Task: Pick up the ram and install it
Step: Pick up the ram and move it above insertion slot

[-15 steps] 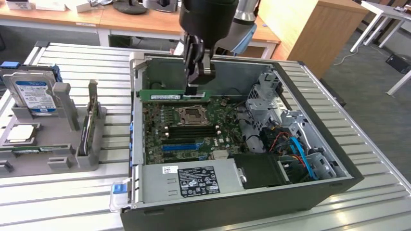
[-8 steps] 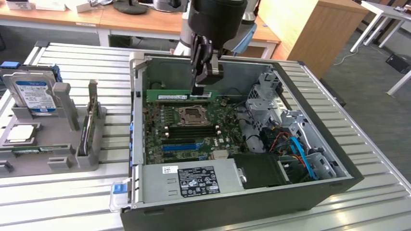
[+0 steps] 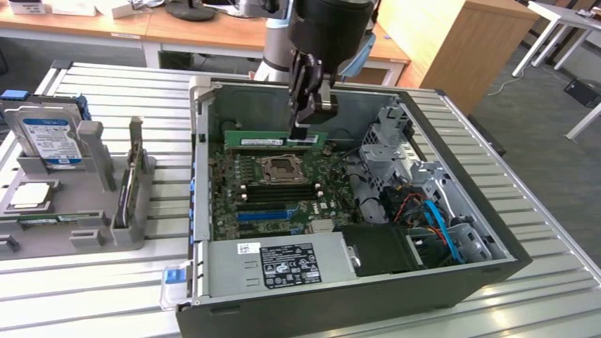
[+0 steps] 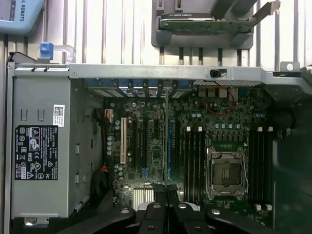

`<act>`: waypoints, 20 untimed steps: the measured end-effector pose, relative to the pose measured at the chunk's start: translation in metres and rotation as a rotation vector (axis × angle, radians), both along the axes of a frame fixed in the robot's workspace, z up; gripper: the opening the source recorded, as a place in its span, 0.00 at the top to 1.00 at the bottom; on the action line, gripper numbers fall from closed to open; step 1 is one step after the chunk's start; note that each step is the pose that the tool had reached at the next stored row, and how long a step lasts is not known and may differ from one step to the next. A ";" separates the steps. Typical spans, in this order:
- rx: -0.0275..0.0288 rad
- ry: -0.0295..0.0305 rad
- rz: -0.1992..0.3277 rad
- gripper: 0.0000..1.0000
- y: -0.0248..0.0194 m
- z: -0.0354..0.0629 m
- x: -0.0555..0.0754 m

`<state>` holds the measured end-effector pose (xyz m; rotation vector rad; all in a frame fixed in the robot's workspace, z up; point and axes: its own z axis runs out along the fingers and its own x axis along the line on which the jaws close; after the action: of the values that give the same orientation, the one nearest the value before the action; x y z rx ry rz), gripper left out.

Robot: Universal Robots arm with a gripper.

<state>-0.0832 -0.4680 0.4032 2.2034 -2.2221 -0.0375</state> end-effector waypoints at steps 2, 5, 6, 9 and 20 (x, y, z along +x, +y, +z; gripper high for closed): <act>0.0000 0.0000 -0.005 0.88 0.0000 0.0000 0.003; 0.0000 0.0000 -0.012 0.88 0.0000 -0.0001 0.007; 0.0000 0.0000 -0.014 0.88 0.0000 -0.0001 0.008; 0.0001 0.0000 -0.022 0.88 0.0000 -0.0002 0.012; -0.0001 0.0000 -0.045 0.88 0.0000 -0.0004 0.027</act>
<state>-0.0558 -0.4680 0.4028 2.1534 -2.2712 -0.0379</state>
